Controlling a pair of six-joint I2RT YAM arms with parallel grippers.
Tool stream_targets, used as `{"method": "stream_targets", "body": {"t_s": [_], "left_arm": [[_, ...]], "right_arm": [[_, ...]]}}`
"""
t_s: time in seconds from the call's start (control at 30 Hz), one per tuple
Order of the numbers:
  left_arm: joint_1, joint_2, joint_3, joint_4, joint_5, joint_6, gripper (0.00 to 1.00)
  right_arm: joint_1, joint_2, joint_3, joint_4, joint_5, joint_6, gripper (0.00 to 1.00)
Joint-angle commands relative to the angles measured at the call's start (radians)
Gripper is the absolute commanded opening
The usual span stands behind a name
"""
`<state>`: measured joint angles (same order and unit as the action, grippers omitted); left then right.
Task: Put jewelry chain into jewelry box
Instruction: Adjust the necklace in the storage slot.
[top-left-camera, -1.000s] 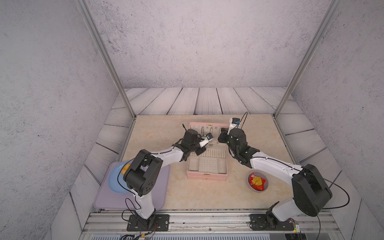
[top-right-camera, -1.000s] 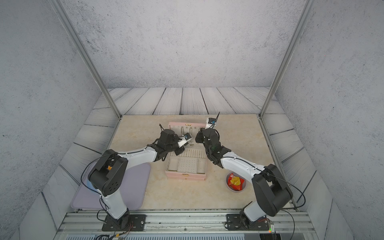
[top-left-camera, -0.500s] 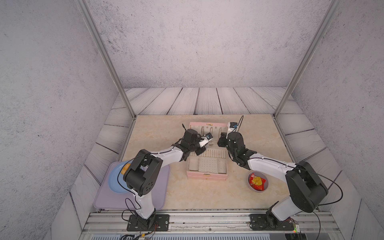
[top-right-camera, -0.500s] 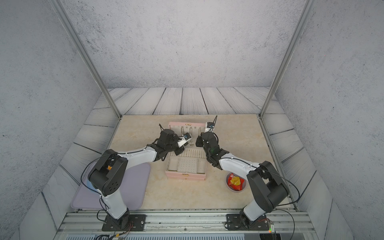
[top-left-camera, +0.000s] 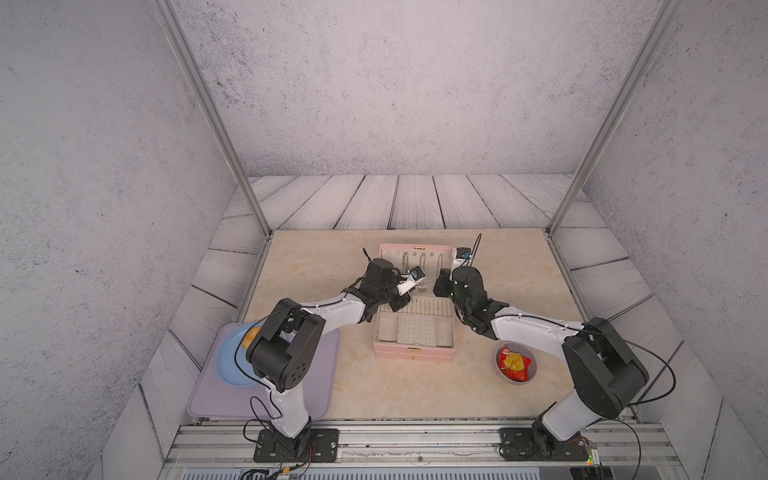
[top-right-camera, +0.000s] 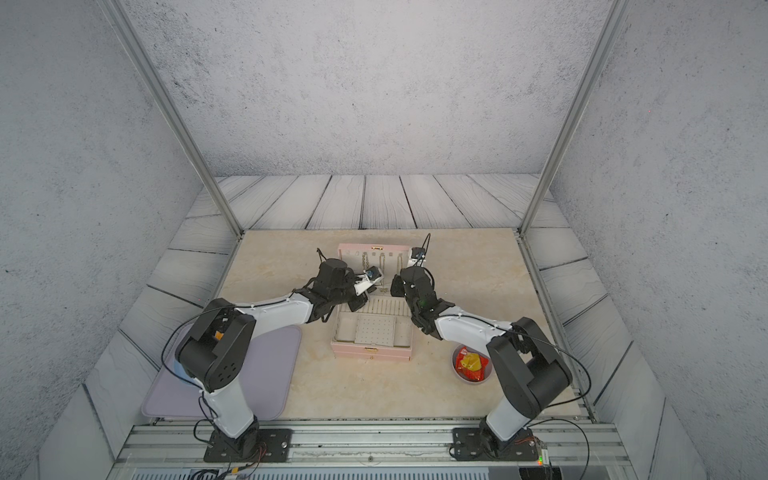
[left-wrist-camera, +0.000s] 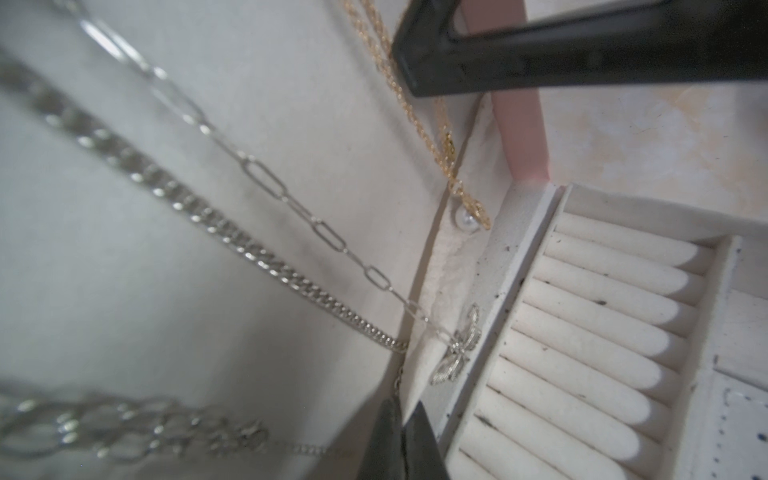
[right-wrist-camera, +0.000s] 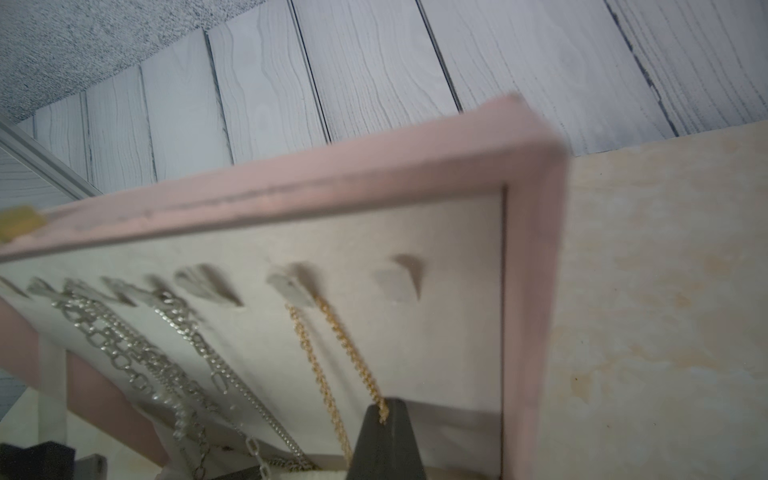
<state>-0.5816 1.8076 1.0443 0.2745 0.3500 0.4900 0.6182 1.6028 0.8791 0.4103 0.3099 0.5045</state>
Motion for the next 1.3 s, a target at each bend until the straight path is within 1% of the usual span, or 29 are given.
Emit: {"method": "stream_targets", "body": {"t_s": [0.0,0.23,0.4,0.57,0.7,0.83,0.87,1.0,1.1,1.27], "left_arm": [[-0.018,-0.042,-0.008,0.076,0.143,0.002,0.0],[-0.023,-0.064,-0.025,0.065,0.163,0.02,0.0],[-0.041,-0.074,-0.027,0.013,0.137,0.057,0.0],[-0.054,-0.084,-0.04,0.002,0.121,0.073,0.0],[-0.055,-0.083,-0.038,0.012,0.088,0.06,0.0],[-0.055,-0.082,-0.033,0.029,0.032,0.037,0.0],[-0.055,-0.081,-0.03,0.029,0.021,0.034,0.0],[-0.055,-0.08,-0.025,0.029,-0.013,0.018,0.0],[-0.055,-0.081,-0.021,0.028,-0.022,0.008,0.0],[-0.055,-0.079,-0.016,0.028,-0.029,-0.004,0.0]], "right_arm": [[-0.005,0.03,-0.018,-0.011,0.029,-0.002,0.0],[-0.005,0.034,-0.026,-0.009,0.033,0.002,0.0],[-0.005,0.037,-0.022,-0.013,0.031,0.007,0.0],[-0.004,0.045,-0.024,-0.024,0.029,0.017,0.0],[-0.005,0.041,-0.032,-0.022,0.029,0.02,0.0],[-0.006,0.023,-0.038,-0.026,0.012,0.016,0.0],[-0.006,0.018,-0.038,-0.032,0.004,0.014,0.01],[-0.006,-0.009,-0.038,-0.05,-0.018,0.014,0.11],[-0.006,-0.037,-0.046,-0.059,-0.018,0.011,0.14],[-0.006,-0.092,-0.053,-0.077,-0.009,-0.008,0.22]]}}
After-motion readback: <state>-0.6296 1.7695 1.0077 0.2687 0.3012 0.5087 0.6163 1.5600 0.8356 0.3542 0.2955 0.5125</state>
